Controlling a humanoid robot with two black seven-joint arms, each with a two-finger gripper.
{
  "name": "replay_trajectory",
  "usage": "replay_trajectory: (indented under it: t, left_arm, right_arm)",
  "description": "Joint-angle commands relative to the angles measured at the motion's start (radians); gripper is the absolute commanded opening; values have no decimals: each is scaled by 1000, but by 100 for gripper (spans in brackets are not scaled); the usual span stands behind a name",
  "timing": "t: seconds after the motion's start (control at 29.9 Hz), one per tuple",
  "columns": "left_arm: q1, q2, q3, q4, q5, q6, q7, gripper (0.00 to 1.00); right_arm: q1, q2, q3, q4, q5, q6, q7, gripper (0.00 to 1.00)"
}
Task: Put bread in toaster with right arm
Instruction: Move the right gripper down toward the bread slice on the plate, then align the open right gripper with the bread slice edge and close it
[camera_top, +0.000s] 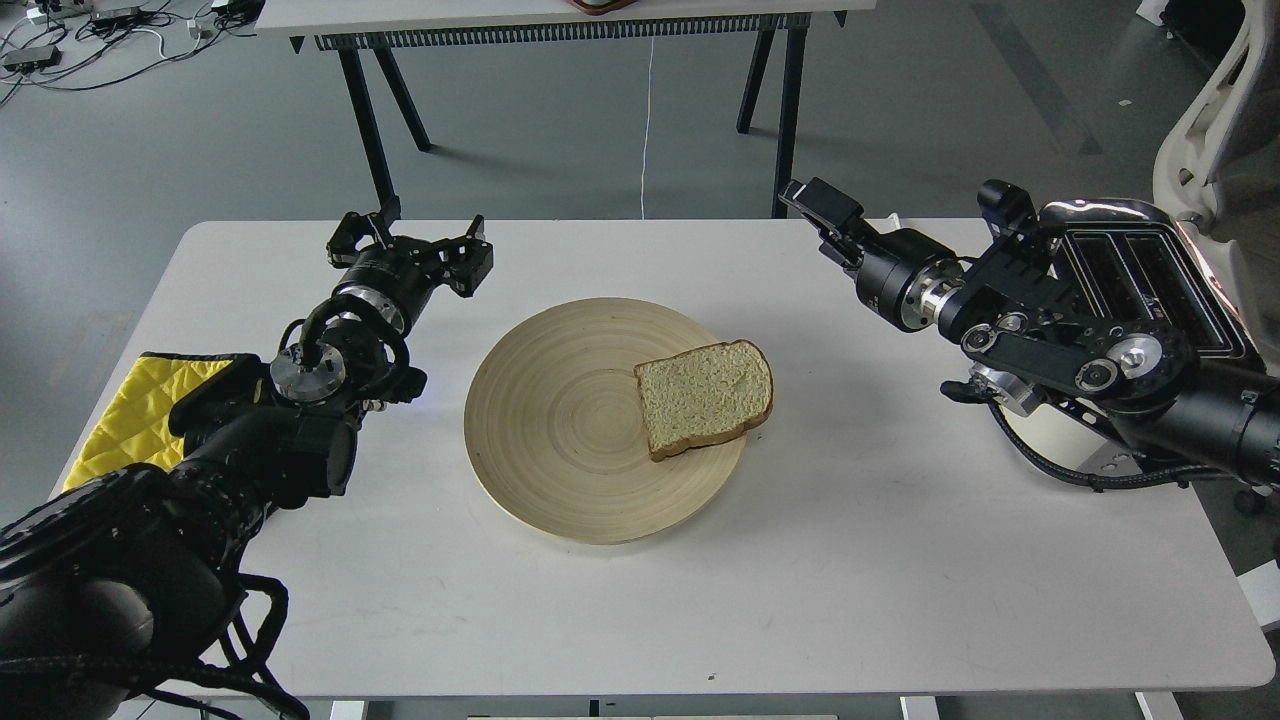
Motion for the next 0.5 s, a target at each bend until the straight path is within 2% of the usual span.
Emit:
replay_trajectory:
  t: [0.0, 0.33, 0.47]
  left_arm:
    - [0, 0, 1, 0, 0, 0, 0, 100]
    - [0, 0, 1, 0, 0, 0, 0, 100]
    - [0, -2, -1, 0, 0, 0, 0, 100]
  right_arm:
    - [-57, 45, -2, -32, 34, -20, 0, 99]
    - [-103, 111, -10, -32, 83, -35, -11, 99]
    - [-114, 126, -10, -32, 83, -35, -52, 98]
